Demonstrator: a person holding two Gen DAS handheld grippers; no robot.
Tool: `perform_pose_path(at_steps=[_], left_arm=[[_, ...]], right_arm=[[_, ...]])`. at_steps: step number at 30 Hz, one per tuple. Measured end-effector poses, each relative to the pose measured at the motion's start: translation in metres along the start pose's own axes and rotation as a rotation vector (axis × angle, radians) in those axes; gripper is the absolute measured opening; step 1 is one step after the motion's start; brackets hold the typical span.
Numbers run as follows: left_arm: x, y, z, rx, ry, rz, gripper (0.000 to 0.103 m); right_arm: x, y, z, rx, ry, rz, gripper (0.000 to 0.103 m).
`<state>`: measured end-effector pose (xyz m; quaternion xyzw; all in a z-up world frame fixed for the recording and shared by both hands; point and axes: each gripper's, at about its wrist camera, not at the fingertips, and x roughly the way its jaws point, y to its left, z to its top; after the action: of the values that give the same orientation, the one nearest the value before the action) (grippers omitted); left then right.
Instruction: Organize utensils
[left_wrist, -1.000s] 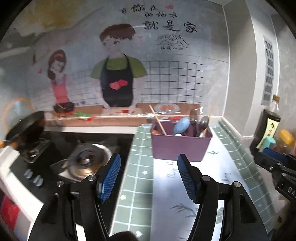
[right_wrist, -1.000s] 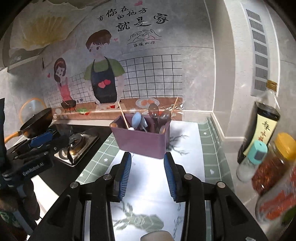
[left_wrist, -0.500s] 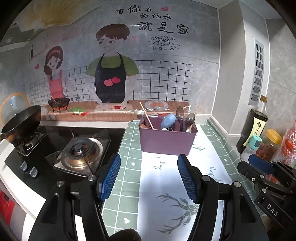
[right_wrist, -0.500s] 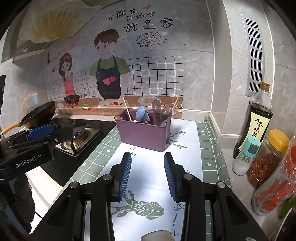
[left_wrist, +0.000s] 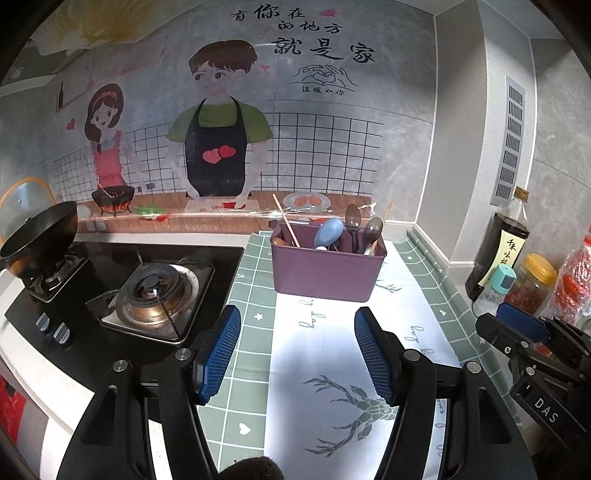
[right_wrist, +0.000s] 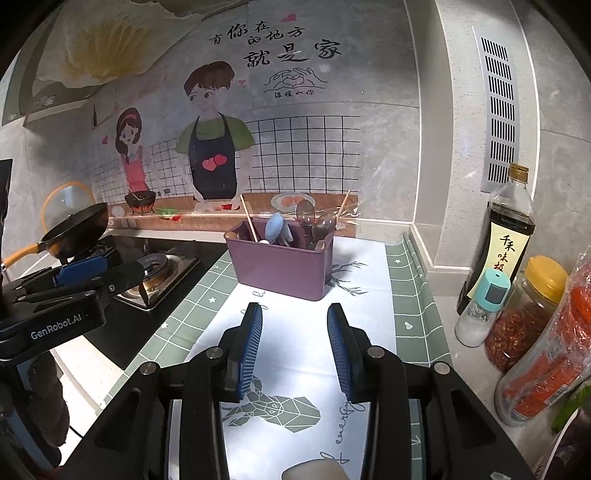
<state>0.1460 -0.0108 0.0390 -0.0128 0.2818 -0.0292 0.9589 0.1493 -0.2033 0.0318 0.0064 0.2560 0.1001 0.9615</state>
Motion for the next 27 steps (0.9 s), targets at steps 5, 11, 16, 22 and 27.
perform_pose_path(at_steps=[5, 11, 16, 22, 27], left_arm=[[0.0, 0.0, -0.001, -0.002, 0.003, -0.001, 0.065], [0.002, 0.001, -0.002, -0.007, 0.02, -0.002, 0.065], [0.007, 0.004, -0.002, -0.009, 0.033, -0.006, 0.065], [0.008, 0.003, -0.003, -0.005, 0.036, -0.007, 0.065], [0.01, 0.003, -0.006, 0.002, 0.044, -0.009, 0.065]], right_arm=[[0.0, -0.002, 0.0, 0.003, 0.0, -0.003, 0.034], [0.001, -0.001, 0.001, 0.003, 0.0, -0.006, 0.034], [0.003, -0.002, 0.004, 0.007, -0.002, -0.008, 0.034], [0.004, -0.002, 0.004, 0.008, -0.004, -0.009, 0.035], [0.004, -0.003, 0.006, 0.009, -0.009, -0.017, 0.036]])
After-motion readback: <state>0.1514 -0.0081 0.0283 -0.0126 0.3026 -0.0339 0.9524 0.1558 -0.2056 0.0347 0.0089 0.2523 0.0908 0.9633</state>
